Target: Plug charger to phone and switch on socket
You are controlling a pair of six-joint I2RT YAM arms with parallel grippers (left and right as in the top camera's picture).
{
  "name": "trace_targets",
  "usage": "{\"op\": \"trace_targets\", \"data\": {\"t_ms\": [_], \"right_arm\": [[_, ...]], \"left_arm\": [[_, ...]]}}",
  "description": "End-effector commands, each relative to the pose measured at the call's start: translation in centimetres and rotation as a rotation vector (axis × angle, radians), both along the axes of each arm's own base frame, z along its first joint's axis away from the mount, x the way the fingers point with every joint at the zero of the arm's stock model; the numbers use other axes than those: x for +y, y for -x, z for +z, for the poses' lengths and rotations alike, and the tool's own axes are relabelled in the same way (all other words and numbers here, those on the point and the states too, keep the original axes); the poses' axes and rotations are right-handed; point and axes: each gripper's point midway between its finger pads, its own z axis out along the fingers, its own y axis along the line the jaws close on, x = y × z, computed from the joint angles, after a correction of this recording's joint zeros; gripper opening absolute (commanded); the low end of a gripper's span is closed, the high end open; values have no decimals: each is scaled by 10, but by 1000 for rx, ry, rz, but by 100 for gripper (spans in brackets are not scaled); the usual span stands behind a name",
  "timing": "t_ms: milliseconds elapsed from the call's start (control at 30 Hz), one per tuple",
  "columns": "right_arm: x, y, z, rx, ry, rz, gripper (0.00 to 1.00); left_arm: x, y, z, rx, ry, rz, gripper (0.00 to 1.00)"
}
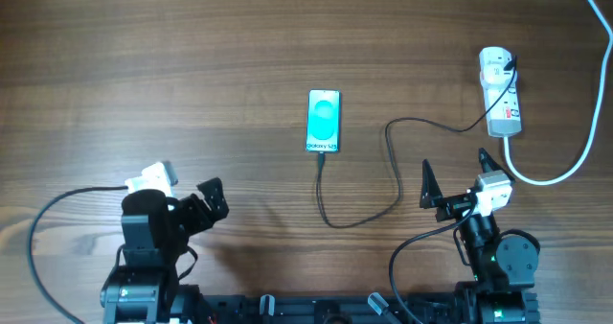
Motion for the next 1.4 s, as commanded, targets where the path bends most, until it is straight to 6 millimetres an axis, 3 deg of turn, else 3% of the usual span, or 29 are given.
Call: {"op": "trace_targets", "data": {"t_ms": [0, 167, 400, 667, 867, 1000, 1133, 1267, 1367], "right_arm": [[-1, 0, 3, -11, -15, -10, 100], [-1, 0, 3, -11, -15, -10, 100], [-1, 0, 3, -11, -15, -10, 100], [-1, 0, 3, -11, -15, -10, 100], [-1, 0, 3, -11, -15, -10, 100], [-1, 0, 3, -11, -15, -10, 100], [-1, 0, 3, -11, -15, -10, 100], [-1, 0, 3, -11, -15, -10, 100], [-1, 0, 3, -11, -15, -10, 100]], "left_arm": [[-16, -6, -2, -56, -1, -138, 100], [-19, -11, 10, -124, -25, -173, 100], [-19, -8, 44, -301, -111, -219, 100], [-23, -14, 36, -469, -118, -234, 100], [-27, -17, 46, -626, -126, -247, 100], [-22, -20, 58, -675, -147, -218, 100], [-20, -27, 80, -841, -175, -198, 100], [-11, -29, 79, -833, -193, -147, 100], [7, -31, 71, -787, -228, -52, 100]]}}
